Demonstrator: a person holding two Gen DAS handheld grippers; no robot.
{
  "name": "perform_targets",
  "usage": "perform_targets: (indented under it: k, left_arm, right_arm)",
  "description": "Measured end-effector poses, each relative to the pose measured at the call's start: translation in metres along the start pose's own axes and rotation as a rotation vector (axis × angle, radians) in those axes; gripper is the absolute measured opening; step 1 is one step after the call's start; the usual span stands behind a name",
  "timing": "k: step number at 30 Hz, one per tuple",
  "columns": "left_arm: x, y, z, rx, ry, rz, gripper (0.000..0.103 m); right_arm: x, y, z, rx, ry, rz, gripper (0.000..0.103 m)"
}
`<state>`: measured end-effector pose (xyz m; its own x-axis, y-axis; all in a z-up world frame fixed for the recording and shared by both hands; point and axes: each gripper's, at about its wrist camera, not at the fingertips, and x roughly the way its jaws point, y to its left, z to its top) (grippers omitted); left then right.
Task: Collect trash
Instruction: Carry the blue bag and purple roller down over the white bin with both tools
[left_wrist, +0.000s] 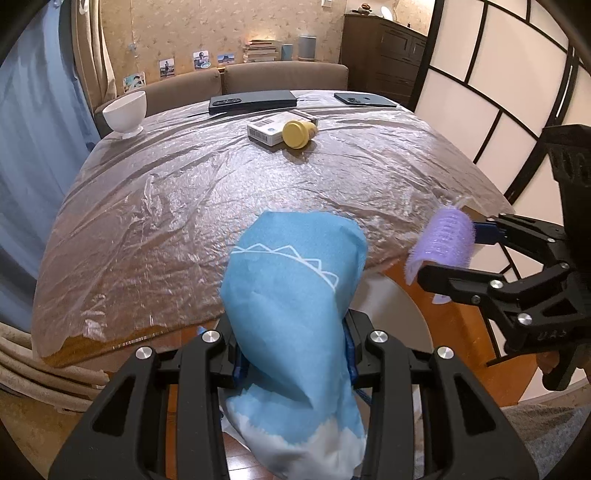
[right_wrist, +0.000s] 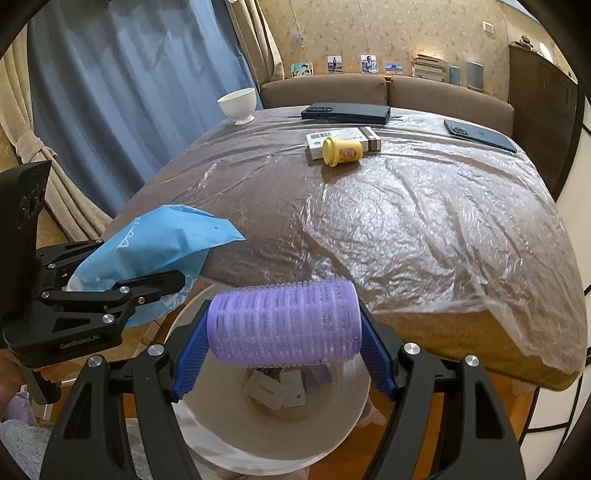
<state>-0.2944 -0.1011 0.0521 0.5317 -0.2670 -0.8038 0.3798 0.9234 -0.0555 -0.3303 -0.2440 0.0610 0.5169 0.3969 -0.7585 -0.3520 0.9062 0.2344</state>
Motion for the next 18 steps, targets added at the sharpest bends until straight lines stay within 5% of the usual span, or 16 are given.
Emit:
perform_targets:
  k: [18]
  left_arm:
    - [-0.014, -0.015, -0.034, 0.036, 0.041, -0.03, 0.039]
  right_arm:
    - [-0.004, 0.011, -0.026, -0.024, 0.041, 0.02, 0.072]
